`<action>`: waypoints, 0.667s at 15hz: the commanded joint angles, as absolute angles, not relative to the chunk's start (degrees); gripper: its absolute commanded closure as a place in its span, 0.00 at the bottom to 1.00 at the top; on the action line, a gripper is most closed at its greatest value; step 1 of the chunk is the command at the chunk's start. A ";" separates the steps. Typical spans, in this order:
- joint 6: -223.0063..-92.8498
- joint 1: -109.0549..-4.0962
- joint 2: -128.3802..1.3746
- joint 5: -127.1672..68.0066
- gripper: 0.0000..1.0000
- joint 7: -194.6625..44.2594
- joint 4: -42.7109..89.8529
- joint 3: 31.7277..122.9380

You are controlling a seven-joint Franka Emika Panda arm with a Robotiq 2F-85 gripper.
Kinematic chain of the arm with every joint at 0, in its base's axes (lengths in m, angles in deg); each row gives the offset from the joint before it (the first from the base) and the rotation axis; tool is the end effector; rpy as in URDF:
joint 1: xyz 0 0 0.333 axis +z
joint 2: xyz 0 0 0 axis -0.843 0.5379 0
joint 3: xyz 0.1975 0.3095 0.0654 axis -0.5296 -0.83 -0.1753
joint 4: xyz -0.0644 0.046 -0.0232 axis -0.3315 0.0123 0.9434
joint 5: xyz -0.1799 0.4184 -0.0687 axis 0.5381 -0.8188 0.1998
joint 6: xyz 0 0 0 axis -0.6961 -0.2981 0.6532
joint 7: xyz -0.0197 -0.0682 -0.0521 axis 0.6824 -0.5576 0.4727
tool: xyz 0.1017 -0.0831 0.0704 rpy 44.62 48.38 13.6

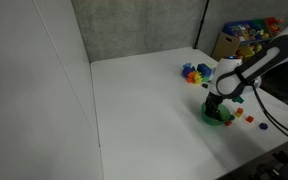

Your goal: Remove one purple block and one brown block from the bowl and put them on the table

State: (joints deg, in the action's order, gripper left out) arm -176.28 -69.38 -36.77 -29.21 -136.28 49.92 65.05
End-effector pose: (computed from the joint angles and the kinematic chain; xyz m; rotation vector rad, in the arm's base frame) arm 0.5997 -0.0259 -0.0126 -2.6676 -1.3634 0.1326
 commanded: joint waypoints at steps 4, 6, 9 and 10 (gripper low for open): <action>-175.99 -71.66 -42.48 -29.74 0.69 -136.60 53.74 63.51; -175.03 -71.83 -44.73 -29.96 0.69 -136.43 54.99 63.67; -173.85 -71.01 -48.00 -29.60 0.69 -134.84 57.22 65.41; -173.42 -70.87 -48.94 -29.51 0.69 -134.41 57.80 66.03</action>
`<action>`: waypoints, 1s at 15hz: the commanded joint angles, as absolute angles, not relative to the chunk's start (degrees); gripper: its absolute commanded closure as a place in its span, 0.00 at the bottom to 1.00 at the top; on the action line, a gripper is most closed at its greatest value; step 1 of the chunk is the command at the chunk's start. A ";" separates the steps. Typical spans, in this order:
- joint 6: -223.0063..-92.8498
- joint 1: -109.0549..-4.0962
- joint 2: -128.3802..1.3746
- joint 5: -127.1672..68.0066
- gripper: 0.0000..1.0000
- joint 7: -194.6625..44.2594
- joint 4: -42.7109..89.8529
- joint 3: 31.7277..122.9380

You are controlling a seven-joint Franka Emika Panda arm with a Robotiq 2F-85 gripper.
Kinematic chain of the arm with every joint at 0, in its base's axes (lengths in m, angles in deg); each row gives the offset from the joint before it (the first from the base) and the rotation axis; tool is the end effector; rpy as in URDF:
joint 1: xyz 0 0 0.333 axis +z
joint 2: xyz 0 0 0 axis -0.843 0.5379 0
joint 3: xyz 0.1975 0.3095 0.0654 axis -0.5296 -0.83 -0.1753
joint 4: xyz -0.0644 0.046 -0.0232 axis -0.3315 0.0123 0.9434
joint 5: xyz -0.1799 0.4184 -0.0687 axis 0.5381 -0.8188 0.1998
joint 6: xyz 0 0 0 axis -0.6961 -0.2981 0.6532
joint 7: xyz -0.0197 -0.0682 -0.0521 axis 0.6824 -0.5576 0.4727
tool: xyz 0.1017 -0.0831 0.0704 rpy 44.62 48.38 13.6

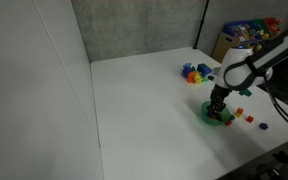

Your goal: Remove one purple block and one brown block from the bowl and put them on the table

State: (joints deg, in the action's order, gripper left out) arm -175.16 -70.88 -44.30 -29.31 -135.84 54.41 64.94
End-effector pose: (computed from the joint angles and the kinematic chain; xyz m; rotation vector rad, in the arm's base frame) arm 0.5935 -0.0424 0.0404 -2.7120 -1.3432 0.1024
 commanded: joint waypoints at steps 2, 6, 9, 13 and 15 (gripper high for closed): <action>-172.43 -70.70 -50.60 -29.15 0.69 -133.20 58.79 67.92; -170.86 -71.00 -52.12 -28.24 0.69 -131.00 59.28 72.64; -169.69 -71.35 -51.85 -27.77 0.69 -130.25 59.51 75.55; -169.17 -71.04 -51.27 -26.37 0.69 -129.43 61.69 78.32; -168.99 -71.38 -50.51 -25.97 0.69 -129.48 62.33 78.57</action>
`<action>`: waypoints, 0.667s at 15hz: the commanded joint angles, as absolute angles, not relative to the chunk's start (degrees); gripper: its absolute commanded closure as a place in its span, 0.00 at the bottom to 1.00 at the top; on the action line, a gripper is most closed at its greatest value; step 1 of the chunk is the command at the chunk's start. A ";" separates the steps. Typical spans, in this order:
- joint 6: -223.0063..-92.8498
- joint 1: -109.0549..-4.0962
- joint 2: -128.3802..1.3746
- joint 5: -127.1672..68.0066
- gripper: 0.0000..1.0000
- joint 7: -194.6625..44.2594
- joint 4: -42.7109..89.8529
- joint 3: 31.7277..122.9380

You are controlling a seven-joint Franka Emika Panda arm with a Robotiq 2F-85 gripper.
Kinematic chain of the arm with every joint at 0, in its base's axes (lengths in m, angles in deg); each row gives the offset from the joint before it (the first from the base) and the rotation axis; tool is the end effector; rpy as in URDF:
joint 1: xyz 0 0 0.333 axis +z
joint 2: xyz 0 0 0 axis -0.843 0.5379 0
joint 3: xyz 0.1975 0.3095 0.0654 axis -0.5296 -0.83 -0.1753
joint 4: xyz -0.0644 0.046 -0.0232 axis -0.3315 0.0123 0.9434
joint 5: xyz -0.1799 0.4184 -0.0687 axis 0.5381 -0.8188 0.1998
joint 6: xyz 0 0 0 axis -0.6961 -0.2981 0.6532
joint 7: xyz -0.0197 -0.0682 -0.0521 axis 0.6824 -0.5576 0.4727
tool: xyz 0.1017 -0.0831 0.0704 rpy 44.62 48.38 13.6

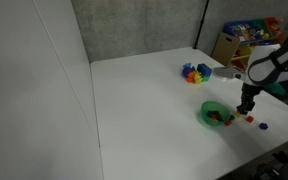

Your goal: Remove one purple block and one brown block from the bowl and put them on the table

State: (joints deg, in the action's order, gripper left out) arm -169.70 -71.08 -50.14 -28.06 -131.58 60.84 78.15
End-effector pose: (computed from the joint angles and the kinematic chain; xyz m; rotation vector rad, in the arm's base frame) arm 0.5151 -0.1778 0.0561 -2.8891 -0.9873 0.3563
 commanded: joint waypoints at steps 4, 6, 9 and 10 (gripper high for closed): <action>-170.94 -71.30 -48.05 -25.09 0.69 -128.86 62.50 79.07; -171.61 -71.39 -46.56 -24.87 0.69 -128.67 62.04 78.99; -173.28 -71.31 -44.34 -24.28 0.69 -128.43 61.65 78.93; -173.84 -71.22 -43.69 -23.99 0.69 -128.30 61.53 78.94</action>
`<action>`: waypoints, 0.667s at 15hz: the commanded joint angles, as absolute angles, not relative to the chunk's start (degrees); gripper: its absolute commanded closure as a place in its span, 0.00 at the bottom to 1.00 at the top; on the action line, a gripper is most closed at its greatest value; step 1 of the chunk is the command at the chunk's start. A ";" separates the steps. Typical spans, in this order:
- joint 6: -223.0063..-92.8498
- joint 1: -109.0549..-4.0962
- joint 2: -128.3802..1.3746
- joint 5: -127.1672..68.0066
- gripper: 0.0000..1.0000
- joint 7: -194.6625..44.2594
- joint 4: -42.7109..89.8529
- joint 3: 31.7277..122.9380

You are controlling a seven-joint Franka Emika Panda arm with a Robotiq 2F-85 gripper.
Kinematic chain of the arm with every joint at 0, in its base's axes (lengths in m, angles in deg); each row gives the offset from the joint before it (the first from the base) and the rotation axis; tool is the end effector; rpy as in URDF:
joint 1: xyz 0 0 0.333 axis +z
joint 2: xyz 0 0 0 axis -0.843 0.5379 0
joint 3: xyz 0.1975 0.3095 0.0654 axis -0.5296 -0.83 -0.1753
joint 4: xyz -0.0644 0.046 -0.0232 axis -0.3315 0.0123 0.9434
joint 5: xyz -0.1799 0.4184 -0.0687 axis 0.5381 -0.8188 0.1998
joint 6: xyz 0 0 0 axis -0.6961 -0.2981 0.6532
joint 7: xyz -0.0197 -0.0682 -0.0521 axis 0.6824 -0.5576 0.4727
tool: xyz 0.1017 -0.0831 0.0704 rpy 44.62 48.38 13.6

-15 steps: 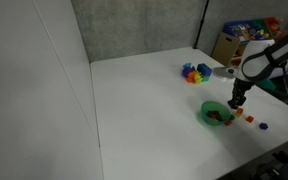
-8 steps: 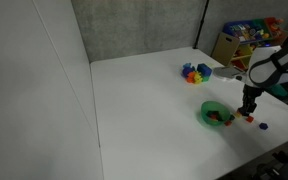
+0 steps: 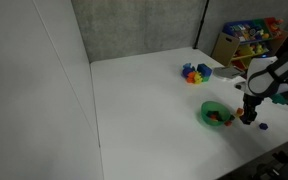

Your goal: Remove one purple block and one brown block from the bowl and put them on the table

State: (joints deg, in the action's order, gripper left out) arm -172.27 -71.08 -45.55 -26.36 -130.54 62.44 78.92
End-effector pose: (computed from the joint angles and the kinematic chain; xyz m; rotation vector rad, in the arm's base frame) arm 0.4811 -0.1769 0.0091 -2.8586 -0.9793 0.4505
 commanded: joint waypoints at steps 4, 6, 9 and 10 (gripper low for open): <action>-175.08 -71.25 -42.20 -23.30 0.69 -128.13 61.28 78.87; -175.33 -71.36 -41.91 -23.08 0.69 -128.10 61.23 78.81; -175.17 -71.43 -41.82 -23.07 0.19 -128.18 61.20 78.71; -175.05 -71.50 -41.88 -23.11 0.18 -128.28 61.21 78.63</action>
